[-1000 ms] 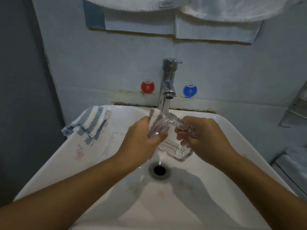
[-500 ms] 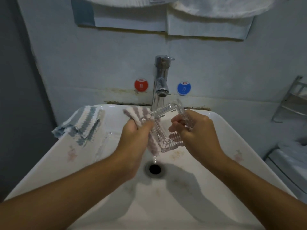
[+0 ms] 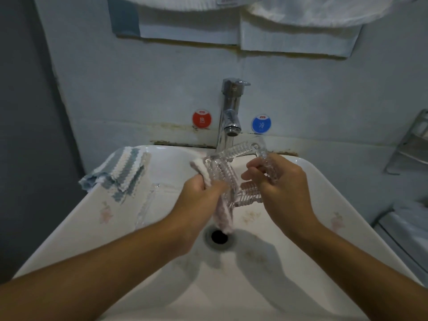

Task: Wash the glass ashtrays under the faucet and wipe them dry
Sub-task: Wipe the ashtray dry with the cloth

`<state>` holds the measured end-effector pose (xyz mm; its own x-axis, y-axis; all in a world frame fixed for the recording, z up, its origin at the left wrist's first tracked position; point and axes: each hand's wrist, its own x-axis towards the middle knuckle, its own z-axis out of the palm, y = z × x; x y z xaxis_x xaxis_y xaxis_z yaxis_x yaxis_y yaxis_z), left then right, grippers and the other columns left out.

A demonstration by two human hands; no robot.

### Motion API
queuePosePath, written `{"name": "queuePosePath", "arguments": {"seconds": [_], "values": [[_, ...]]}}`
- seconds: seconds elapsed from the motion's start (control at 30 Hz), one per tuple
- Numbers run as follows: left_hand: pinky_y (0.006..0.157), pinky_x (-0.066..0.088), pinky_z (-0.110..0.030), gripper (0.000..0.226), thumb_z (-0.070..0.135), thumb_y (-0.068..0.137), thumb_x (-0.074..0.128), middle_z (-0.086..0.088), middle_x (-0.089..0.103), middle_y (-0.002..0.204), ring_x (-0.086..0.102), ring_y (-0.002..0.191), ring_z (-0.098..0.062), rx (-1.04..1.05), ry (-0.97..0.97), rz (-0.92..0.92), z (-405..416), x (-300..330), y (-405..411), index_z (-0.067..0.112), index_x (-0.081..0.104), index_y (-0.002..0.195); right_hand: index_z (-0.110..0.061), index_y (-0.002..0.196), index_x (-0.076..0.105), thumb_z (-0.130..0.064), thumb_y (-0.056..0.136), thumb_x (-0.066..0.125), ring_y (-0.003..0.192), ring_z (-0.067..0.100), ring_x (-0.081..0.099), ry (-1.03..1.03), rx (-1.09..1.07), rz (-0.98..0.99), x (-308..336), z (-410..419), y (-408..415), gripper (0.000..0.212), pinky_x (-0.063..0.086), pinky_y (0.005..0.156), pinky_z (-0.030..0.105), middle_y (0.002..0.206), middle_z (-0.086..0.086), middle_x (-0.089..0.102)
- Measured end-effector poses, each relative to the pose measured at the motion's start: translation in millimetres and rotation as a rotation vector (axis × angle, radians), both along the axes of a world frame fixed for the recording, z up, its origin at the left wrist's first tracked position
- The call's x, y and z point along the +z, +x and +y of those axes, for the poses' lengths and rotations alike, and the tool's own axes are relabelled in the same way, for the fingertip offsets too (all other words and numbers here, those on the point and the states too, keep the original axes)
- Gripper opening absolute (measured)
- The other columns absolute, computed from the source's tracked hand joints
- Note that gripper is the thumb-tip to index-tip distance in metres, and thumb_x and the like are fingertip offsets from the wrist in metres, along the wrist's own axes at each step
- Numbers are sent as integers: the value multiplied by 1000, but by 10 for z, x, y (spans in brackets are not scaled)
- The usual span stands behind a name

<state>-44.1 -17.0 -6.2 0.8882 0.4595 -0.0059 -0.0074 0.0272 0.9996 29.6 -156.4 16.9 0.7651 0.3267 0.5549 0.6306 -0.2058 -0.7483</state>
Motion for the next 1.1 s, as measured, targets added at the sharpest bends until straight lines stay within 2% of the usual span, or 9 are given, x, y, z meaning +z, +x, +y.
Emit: {"name": "queuePosePath", "arguments": {"seconds": [0.13,0.27,0.43,0.57,0.67,0.73,0.83,0.97,1.1], "values": [[96,54,-47,21,34,96,63,-3,78,95,74,95,-24,-83,10,73,-99,-68,8,17,70,106,-16,93,67,-8,93,68,75,9,73,26,21,-38,3,-6,-18,9,61,70,26,82,-2,74],[58,55,-17,14,27,100,57,-8,75,91,73,83,-19,166,80,-73,-14,59,-43,17,67,100,-19,92,67,-11,94,67,76,7,72,-45,42,-36,-48,23,1,9,62,73,35,81,-7,73],[63,58,-30,14,24,94,67,-4,78,85,75,77,-20,16,112,-15,22,83,-78,18,69,107,-15,88,70,-3,93,67,76,14,74,-33,131,17,-70,-4,39,13,62,73,39,79,-1,74],[39,44,-24,17,19,95,66,-10,63,46,56,34,-23,-54,186,69,29,75,-88,6,66,84,-9,90,70,0,94,65,78,16,74,-1,206,53,-71,2,50,11,62,74,35,80,3,75],[40,47,-21,9,14,95,66,1,70,58,65,44,-9,46,233,32,46,82,-81,17,69,86,-14,99,66,-7,95,65,82,13,72,-78,200,27,-60,18,54,7,62,76,33,86,-1,73],[45,47,-15,7,17,94,67,5,74,75,67,57,-1,96,374,-2,65,81,-61,23,69,93,-22,109,58,-8,92,70,85,13,71,-113,184,4,-16,-8,52,25,63,74,33,92,-5,70],[49,41,-10,12,24,96,66,5,71,86,65,70,-4,164,785,23,95,64,-66,20,65,107,-34,107,53,-8,87,75,85,8,71,-267,166,-28,73,-70,45,40,62,67,25,91,-10,67],[57,41,-17,25,19,99,60,-2,70,91,63,74,-15,214,1133,-29,64,54,-108,18,58,123,-24,109,68,-19,90,73,78,11,69,-617,89,-191,68,-56,29,21,61,71,33,93,-7,72],[52,40,-11,18,27,96,65,8,68,87,59,67,-5,191,911,-60,59,40,-75,21,61,112,-17,103,61,-3,92,63,82,18,64,-686,88,-195,60,-17,-29,19,58,73,38,92,0,68]]}}
